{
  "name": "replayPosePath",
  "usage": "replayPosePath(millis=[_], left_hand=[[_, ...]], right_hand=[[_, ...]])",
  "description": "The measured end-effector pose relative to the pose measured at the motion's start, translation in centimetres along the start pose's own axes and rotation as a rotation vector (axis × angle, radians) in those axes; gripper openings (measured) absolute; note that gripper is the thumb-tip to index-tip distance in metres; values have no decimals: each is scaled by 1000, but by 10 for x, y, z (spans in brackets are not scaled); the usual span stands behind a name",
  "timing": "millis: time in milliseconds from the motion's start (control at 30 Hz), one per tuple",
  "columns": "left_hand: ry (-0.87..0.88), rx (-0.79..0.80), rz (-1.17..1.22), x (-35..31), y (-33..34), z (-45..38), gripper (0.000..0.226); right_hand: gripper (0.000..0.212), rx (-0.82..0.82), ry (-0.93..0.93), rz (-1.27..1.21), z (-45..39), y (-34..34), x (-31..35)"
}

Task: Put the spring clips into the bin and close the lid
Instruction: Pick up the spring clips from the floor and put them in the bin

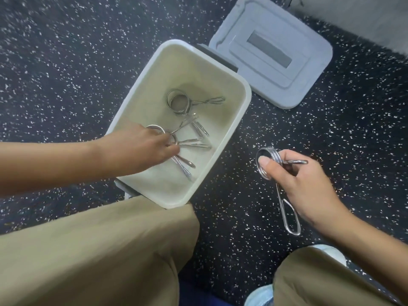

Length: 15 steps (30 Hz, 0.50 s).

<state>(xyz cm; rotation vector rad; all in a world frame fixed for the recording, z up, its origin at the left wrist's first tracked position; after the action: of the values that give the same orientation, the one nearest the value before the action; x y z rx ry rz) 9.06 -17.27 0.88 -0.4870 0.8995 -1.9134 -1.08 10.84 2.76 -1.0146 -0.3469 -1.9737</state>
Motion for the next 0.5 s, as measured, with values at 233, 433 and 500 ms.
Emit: replayPosePath(millis=[233,433,500], left_hand=[[106,-6,-204,-13,45,-27,36],[121,20,-171,-12,57,-30,30],[113,-15,-177,-12,57,-30,39]], right_hand=[[34,178,-25,60,-3,4,10],[28,326,-52,227,-7,5,19],[34,306,-30,202,-8,6,18]])
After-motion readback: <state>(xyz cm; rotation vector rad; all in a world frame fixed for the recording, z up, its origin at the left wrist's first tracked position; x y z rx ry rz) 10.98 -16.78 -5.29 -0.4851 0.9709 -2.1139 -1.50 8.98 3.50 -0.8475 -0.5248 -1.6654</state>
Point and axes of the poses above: each hand's wrist, its own z-axis away from the middle knuckle, its own y-axis out of the palm, x = y × z, the point moved 3 cm from there along -z, towards the middle knuckle, and after that the axes turned 13 degrees about x, right-handed, at the moved point
